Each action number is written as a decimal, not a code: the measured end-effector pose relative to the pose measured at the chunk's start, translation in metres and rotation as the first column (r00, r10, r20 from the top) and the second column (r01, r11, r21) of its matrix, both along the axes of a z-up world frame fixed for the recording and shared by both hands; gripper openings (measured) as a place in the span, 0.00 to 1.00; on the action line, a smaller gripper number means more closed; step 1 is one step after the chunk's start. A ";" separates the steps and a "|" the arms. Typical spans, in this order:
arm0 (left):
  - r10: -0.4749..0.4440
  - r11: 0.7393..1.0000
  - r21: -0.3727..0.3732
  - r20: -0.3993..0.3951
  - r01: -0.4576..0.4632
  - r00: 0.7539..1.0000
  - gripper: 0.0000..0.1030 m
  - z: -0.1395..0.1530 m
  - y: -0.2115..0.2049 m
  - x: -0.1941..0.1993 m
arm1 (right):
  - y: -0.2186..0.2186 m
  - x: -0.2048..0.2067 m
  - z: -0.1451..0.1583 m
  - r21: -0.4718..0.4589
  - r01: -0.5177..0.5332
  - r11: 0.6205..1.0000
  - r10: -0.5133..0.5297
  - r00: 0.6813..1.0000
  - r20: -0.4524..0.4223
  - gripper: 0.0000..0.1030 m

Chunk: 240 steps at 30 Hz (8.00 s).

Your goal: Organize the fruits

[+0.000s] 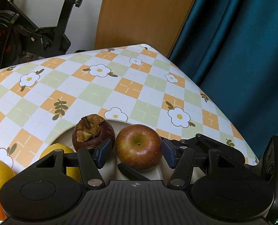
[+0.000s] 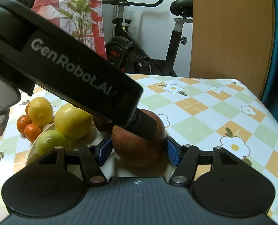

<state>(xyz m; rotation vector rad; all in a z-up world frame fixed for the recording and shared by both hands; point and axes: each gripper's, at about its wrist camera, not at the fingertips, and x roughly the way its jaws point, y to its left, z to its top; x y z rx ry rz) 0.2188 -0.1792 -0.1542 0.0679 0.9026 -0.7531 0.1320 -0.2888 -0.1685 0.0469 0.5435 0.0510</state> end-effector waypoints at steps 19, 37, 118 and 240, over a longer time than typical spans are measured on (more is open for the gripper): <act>0.077 0.996 -0.052 0.078 -0.073 0.994 0.59 0.025 0.038 -0.014 | 0.005 -0.016 0.025 -0.034 0.039 0.999 -0.039 0.999 0.000 0.65; 0.204 0.978 -0.009 0.247 -0.209 0.947 0.60 0.055 0.104 -0.049 | 0.034 -0.037 0.061 0.086 0.032 0.996 -0.039 0.997 0.072 0.65; 0.488 0.872 -0.039 0.132 -0.488 0.863 0.59 0.011 0.217 -0.066 | 0.173 0.030 0.017 -0.199 -0.481 0.854 0.459 0.876 -0.145 0.41; 0.375 0.926 -0.031 0.221 -0.377 0.900 0.39 0.004 0.177 -0.074 | 0.097 -0.044 0.017 0.085 -0.172 0.982 0.163 0.982 0.098 0.39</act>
